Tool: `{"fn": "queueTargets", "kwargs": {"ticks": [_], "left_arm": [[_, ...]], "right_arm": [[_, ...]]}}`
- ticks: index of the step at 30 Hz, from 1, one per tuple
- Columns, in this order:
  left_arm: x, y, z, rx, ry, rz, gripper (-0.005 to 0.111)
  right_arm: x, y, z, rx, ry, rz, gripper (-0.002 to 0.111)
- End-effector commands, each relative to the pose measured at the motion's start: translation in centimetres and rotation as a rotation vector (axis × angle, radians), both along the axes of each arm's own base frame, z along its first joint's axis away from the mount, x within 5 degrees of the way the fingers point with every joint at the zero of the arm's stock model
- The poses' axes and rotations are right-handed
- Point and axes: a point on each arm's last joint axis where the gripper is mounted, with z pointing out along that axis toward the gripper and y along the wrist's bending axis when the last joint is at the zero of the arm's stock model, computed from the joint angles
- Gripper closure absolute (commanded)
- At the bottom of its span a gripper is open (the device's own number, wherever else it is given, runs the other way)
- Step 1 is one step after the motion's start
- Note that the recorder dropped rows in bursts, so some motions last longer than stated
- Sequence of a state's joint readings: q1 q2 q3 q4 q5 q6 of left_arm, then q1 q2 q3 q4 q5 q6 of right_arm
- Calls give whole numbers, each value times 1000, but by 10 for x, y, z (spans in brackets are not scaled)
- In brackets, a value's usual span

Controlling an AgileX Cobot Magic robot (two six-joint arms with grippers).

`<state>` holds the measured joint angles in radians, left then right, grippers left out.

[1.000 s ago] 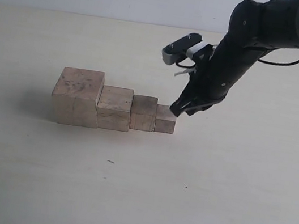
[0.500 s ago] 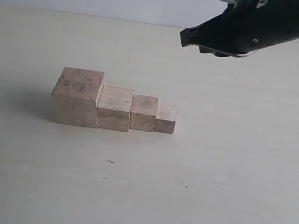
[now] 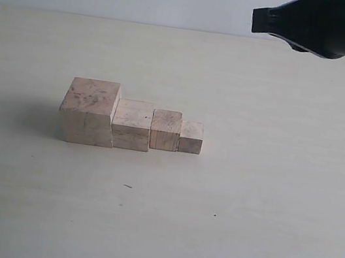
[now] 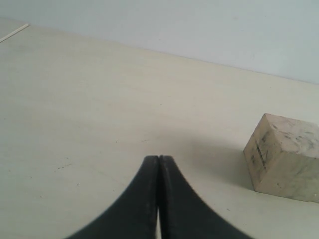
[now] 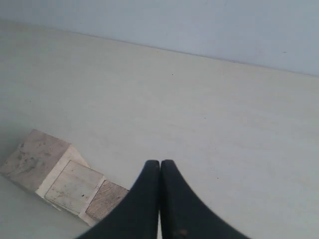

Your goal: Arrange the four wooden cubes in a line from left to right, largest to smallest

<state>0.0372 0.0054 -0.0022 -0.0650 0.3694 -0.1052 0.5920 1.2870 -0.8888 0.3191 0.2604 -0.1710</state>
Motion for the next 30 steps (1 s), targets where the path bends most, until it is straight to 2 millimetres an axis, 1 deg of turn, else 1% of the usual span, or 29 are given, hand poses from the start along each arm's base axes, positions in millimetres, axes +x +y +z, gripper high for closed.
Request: {"fn": "queueTargets", "kwargs": {"ticks": [1, 11, 21, 24, 27, 30], "left_arm": [[0, 0, 0, 1, -9, -2, 107], [0, 0, 0, 1, -9, -2, 107], [0, 0, 0, 1, -9, -2, 107], [0, 0, 0, 1, -9, -2, 107], [0, 0, 0, 1, -9, -2, 107], [0, 0, 0, 1, -9, -2, 107]], "right_arm": [[-1, -1, 0, -8, -9, 6, 108], [0, -1, 2, -16, -45, 7, 108], [-2, -3, 2, -24, -20, 11, 108], [-2, -13, 9, -18, -35, -15, 108], [-3, -30, 20, -9, -68, -65, 108], [-5, -53, 34, -15, -118, -123, 108]]}}
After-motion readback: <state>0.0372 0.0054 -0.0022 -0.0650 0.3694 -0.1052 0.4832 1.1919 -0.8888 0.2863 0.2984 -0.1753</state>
